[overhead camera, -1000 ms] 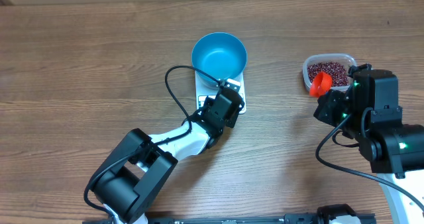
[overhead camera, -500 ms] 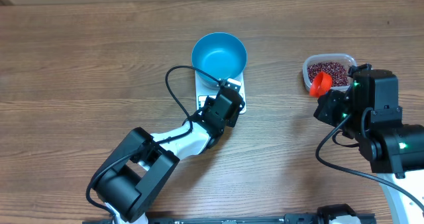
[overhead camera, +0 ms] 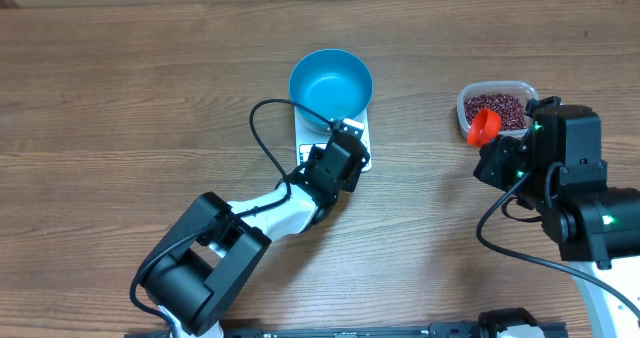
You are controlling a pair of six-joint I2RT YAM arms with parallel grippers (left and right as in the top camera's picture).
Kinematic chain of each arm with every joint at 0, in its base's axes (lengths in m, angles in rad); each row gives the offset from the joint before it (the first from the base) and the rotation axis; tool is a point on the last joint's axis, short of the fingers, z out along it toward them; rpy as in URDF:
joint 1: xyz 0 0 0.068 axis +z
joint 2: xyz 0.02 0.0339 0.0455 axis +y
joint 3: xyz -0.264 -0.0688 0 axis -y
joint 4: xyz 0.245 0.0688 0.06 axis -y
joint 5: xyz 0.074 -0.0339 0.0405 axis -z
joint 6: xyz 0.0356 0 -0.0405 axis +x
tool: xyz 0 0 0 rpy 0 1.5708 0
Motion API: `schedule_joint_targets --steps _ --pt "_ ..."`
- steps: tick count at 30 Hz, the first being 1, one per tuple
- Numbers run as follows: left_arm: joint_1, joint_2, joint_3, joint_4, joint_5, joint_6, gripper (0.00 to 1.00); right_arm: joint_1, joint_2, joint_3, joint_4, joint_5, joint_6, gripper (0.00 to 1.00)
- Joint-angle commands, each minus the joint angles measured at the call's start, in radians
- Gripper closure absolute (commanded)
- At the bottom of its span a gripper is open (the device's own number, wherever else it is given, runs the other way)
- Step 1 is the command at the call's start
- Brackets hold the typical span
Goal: Scoop item into bowl and weigh 150g on scale
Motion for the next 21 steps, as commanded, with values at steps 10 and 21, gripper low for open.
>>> schedule_joint_targets --steps 10,21 --pt "0.002 0.035 -0.002 -0.018 -0.017 0.023 0.96 0.003 -0.007 0.028 0.006 -0.004 -0.004 0.96" --pt "0.002 0.035 -0.002 -0.026 -0.018 0.023 0.96 0.003 -0.007 0.028 0.014 -0.004 -0.004 0.96"
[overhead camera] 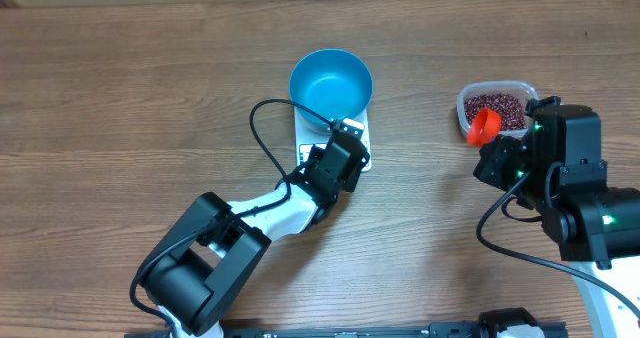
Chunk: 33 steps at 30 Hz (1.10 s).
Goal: Scoop item into bowl and weigh 150g on scale
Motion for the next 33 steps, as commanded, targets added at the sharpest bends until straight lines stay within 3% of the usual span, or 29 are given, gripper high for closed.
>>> schedule_joint_targets --steps 1,29,33 --pt "0.002 0.035 -0.002 -0.021 -0.018 0.023 0.96 0.003 -0.007 0.028 0.012 -0.004 -0.004 0.96" --pt "0.017 0.032 0.000 -0.045 -0.009 0.020 0.96 0.003 -0.007 0.028 0.012 -0.004 -0.005 0.96" --pt "-0.012 -0.002 0.004 -0.050 0.006 0.071 0.96 0.003 -0.007 0.028 0.012 -0.004 -0.005 0.96"
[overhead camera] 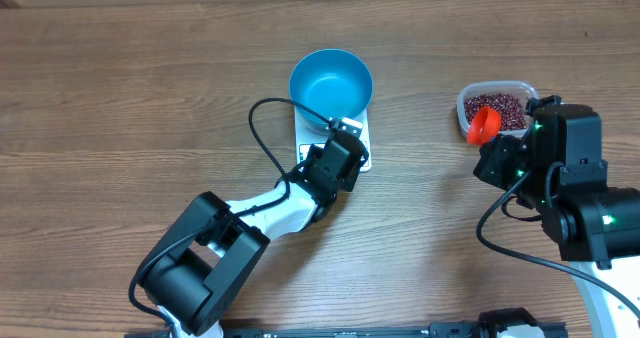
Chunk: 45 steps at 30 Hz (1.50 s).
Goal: Scoop item into bowl and weigh 150g on scale
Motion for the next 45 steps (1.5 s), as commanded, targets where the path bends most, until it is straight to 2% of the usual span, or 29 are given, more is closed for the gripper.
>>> schedule_joint_targets --steps 1,8,18,19,20,21,22,29,33,42,45 --pt "-0.032 -0.015 -0.005 -0.031 0.009 0.071 0.96 0.003 -0.007 0.028 0.006 -0.005 -0.005 0.96" --pt "-0.108 -0.158 -0.005 -0.108 0.008 0.111 0.96 0.003 -0.007 0.028 0.011 -0.005 -0.005 0.96" --pt "-0.109 -0.412 -0.005 -0.353 -0.040 0.092 0.96 0.003 -0.007 0.028 0.013 -0.005 -0.008 0.96" --pt "-0.109 -0.433 -0.005 -0.376 -0.050 0.080 0.93 0.003 -0.007 0.028 0.013 -0.005 -0.008 0.96" --pt "-0.108 -0.456 -0.005 -0.400 -0.060 0.067 0.76 0.003 -0.007 0.028 0.013 -0.005 -0.008 0.96" --pt "-0.108 -0.480 -0.005 -0.423 -0.066 0.056 0.45 0.003 -0.007 0.028 0.013 -0.005 -0.008 0.96" --pt "-0.108 -0.499 -0.005 -0.441 -0.066 0.053 0.00 0.003 -0.007 0.028 0.012 -0.005 -0.008 0.96" --pt "-0.108 -0.654 -0.005 -0.587 -0.066 -0.019 0.00 0.003 -0.007 0.028 0.019 -0.004 -0.008 0.96" --pt "-0.108 -0.726 -0.005 -0.656 -0.069 -0.021 0.00 0.003 -0.007 0.028 0.020 -0.005 -0.008 0.96" --pt "-0.068 -0.788 -0.026 -0.663 -0.050 0.006 0.00 0.003 -0.007 0.028 0.016 -0.005 -0.008 0.96" --pt "-0.027 -0.801 -0.037 -0.660 0.015 0.010 0.00 0.003 -0.007 0.028 0.015 -0.004 -0.009 0.96"
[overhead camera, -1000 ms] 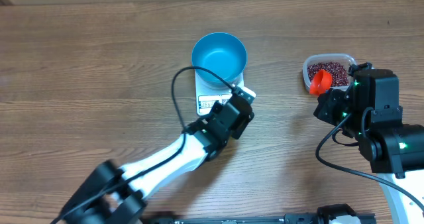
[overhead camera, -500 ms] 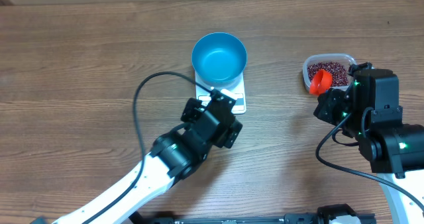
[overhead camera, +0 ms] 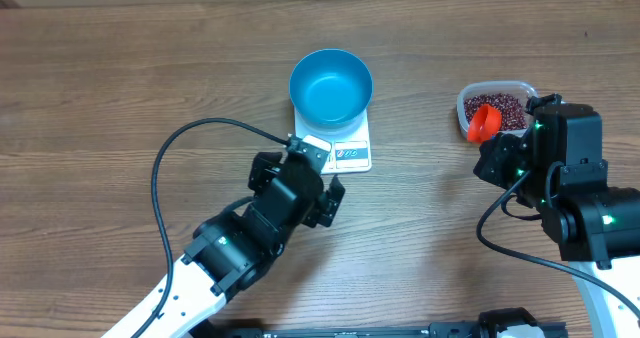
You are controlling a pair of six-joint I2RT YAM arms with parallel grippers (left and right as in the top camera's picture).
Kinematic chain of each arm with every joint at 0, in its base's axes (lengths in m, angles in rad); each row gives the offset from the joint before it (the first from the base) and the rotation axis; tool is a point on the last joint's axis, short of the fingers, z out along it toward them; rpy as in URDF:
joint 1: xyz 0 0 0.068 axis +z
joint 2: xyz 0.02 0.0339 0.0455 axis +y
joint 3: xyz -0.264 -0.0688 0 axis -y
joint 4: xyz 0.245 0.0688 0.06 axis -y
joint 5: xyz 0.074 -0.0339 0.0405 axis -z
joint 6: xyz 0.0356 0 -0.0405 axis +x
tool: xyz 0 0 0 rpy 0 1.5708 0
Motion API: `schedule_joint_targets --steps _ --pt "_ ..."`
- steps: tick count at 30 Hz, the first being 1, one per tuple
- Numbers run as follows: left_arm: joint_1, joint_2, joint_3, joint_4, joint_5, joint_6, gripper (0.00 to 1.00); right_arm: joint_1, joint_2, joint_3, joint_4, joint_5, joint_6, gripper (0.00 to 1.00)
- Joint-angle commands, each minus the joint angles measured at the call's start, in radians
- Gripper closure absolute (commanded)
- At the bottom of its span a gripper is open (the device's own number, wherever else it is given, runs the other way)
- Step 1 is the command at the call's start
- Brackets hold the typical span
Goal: Scoop item into bowl and weigh 150g on scale
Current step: 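Lift the left gripper back from the scale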
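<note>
A blue bowl (overhead camera: 331, 86) stands empty on the white scale (overhead camera: 322, 150), whose display (overhead camera: 350, 154) faces the table's front. At the right, a clear container of red beans (overhead camera: 497, 104) has an orange scoop (overhead camera: 484, 126) tilted at its near-left rim. My right gripper (overhead camera: 497, 150) is shut on the scoop's handle, mostly hidden under the wrist. My left gripper (overhead camera: 318, 170) hovers just in front of the scale's near-left corner, off the scale. Its fingers are hidden under the wrist, so their state does not show.
A black cable (overhead camera: 175, 168) loops from the left arm over the table's left middle. The right arm's body (overhead camera: 585, 203) fills the near-right corner. Bare wooden table (overhead camera: 120, 88) lies left of and behind the scale.
My left gripper has pulled back from the scale's front edge toward the near left and now sits off the scale. The arm's pose changed a lot. The right arm and scoop have not moved.
In all three earlier moments my left gripper rested its tip on the scale's front by the display, while the right gripper held the scoop at the bean container's rim. Now the left gripper has withdrawn; the bowl stays empty on the scale.
</note>
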Motion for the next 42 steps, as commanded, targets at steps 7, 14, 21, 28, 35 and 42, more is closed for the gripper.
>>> schedule_joint_targets --steps 7,14,21,28,35,42 --pt "0.071 -0.111 -0.042 0.000 0.151 0.042 0.00 0.003 -0.007 0.028 0.008 -0.004 -0.008 0.96" --pt "0.072 -0.187 -0.042 -0.043 0.112 0.042 0.00 0.003 -0.007 0.028 0.000 -0.004 -0.008 0.96" --pt "0.072 -0.259 -0.042 -0.085 0.111 0.053 0.01 0.003 -0.007 0.028 -0.002 -0.004 -0.008 0.96" --pt "0.072 -0.264 -0.042 -0.097 0.112 0.052 0.01 0.003 -0.007 0.028 -0.002 -0.004 -0.008 0.96" --pt "0.072 -0.263 -0.042 -0.097 0.113 0.053 0.00 0.003 -0.007 0.028 -0.002 -0.004 -0.008 0.96" --pt "0.072 -0.262 -0.042 -0.097 0.113 0.053 0.00 0.003 -0.007 0.028 -0.001 -0.004 -0.008 0.96"
